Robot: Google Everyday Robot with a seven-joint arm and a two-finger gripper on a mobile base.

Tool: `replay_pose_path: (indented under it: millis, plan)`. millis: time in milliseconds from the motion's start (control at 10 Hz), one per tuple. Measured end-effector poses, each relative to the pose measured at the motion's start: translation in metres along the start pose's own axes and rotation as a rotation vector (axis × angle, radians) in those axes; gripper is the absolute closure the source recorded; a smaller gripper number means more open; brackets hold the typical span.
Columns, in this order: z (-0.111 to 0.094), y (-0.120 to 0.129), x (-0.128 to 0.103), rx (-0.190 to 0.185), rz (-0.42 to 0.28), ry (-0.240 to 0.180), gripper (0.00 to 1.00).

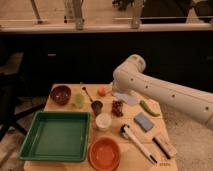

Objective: Place apple in metal cup

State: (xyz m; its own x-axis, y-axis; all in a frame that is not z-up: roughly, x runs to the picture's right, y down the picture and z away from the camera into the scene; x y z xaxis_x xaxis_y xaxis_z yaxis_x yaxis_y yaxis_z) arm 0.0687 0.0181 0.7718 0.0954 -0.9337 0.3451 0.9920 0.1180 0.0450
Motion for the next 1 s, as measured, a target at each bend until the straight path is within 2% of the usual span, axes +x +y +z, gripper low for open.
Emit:
replay_pose_path:
  millis: [400,1000]
  plan:
    - [0.025,-0.023,0.019,-0.021,0.003,-0.032,0.2]
    - [0.026,-0.022,0.02,-0.031,0.015,-0.032,0.2]
